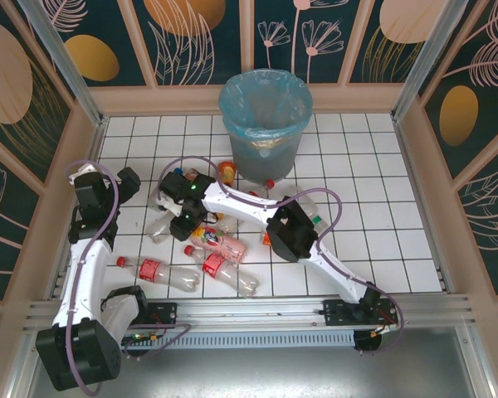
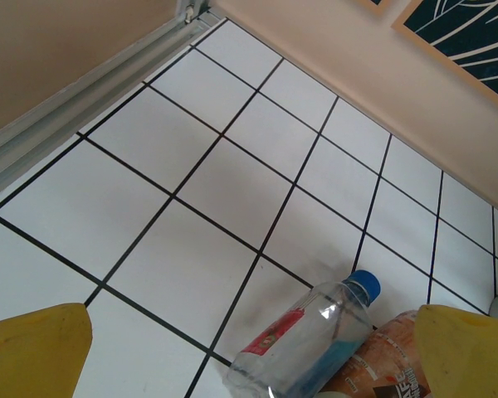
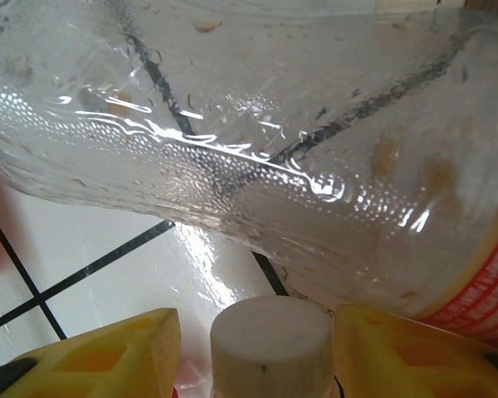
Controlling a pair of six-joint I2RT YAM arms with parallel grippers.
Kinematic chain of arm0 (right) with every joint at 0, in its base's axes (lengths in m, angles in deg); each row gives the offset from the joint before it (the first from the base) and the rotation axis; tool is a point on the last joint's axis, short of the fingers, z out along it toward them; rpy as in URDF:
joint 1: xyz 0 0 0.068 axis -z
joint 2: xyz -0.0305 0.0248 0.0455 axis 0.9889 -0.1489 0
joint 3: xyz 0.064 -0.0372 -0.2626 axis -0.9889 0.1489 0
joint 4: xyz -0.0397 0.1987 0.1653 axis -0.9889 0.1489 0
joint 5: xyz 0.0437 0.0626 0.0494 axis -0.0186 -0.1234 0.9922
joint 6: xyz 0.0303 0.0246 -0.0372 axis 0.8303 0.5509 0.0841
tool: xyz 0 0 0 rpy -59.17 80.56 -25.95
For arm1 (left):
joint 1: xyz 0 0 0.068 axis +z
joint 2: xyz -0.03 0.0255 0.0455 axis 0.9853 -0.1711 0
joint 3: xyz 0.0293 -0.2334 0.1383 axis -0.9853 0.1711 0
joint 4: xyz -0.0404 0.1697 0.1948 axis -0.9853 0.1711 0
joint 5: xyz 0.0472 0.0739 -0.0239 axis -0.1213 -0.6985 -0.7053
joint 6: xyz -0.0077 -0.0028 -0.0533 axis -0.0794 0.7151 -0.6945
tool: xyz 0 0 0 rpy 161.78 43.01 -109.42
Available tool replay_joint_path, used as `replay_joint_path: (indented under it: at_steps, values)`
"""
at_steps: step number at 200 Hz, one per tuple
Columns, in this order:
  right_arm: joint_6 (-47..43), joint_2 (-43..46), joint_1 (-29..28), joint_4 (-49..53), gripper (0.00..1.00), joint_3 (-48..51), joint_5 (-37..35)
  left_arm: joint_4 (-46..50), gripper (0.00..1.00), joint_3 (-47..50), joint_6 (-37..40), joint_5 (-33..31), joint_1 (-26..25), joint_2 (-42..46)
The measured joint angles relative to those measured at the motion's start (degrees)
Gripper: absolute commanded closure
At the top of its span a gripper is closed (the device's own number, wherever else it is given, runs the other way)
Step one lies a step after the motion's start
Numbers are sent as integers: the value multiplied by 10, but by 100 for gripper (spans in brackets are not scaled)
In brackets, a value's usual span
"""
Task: Put the plastic bottles in the bin
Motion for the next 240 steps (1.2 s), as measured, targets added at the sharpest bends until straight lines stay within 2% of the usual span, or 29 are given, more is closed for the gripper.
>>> replay_joint_path:
  at_steps: [73, 139, 191, 240]
  values:
    - [-10, -5, 0, 1, 70, -16, -10, 0, 1, 0, 0, 0, 0, 0]
    - [-11, 5, 0, 1, 80, -19, -25, -5, 1, 3, 0, -5, 0, 6]
    - [-15, 104, 0, -24, 83, 33, -24, -4, 1, -14, 0, 22, 0, 17]
    - [-26, 198, 15, -42, 83, 33, -17, 4, 3, -100, 0, 51, 0, 25]
